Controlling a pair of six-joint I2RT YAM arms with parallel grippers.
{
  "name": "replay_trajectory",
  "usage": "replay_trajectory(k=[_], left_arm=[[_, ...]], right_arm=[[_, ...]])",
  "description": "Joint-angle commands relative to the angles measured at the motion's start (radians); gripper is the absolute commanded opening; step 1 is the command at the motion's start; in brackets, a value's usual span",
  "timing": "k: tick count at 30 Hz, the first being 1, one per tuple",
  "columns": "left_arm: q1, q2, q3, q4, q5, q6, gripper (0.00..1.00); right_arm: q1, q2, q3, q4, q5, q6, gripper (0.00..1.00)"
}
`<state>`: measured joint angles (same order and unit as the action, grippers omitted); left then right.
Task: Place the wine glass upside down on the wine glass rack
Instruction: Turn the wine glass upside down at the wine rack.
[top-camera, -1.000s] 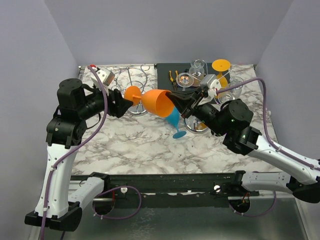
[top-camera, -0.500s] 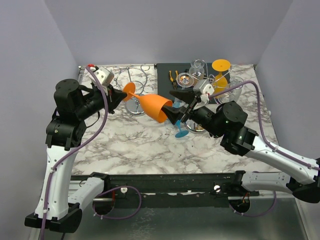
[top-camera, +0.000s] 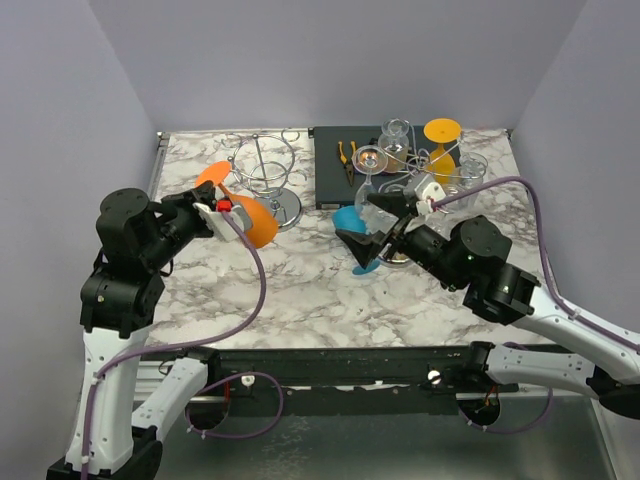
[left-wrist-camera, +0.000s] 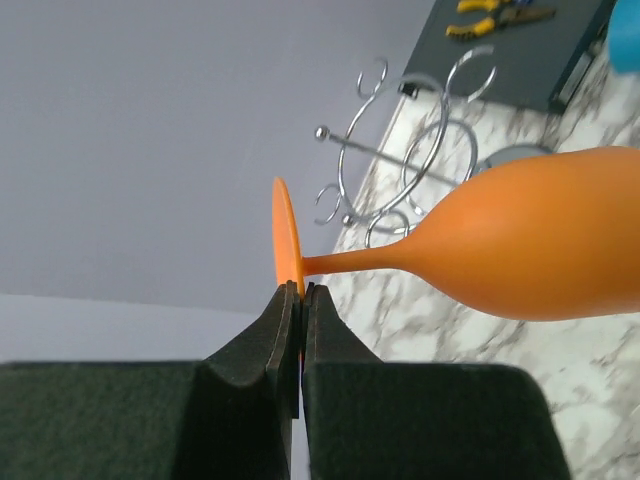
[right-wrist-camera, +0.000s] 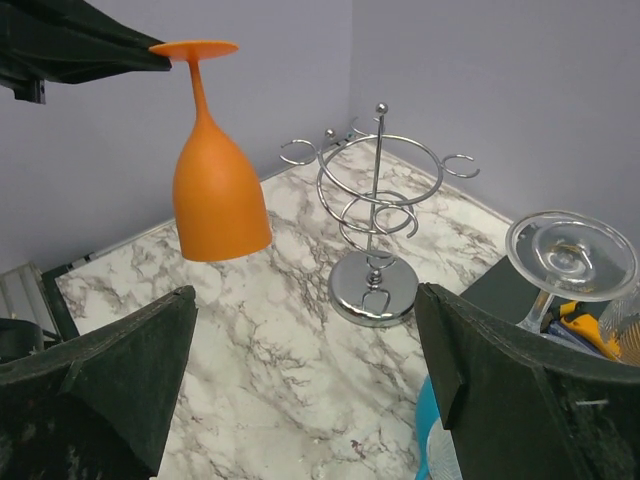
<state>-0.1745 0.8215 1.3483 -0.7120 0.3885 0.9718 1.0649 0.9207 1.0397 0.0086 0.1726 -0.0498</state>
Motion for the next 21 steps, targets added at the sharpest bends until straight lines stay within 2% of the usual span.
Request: replay_trajectory(k=[1, 7, 21], left_arm=[[-0.003, -0.028, -0.103, -0.054, -0.148, 0.376, 0.0], [-0.003, 0.002, -0.158, -0.072, -0.207, 0.524, 0.0], [-0.004, 0.193, -0.119, -0.05, -0.185, 0.613, 0.0]], right_arm=[[0.001, 0.043, 0.031, -0.037, -0.007, 0.008, 0.97], [0.002, 0.103, 0.058, 0.004, -0.034, 0.013, 0.96], [0.001, 0.087, 0.038, 0.043, -0.025, 0.028, 0.96]])
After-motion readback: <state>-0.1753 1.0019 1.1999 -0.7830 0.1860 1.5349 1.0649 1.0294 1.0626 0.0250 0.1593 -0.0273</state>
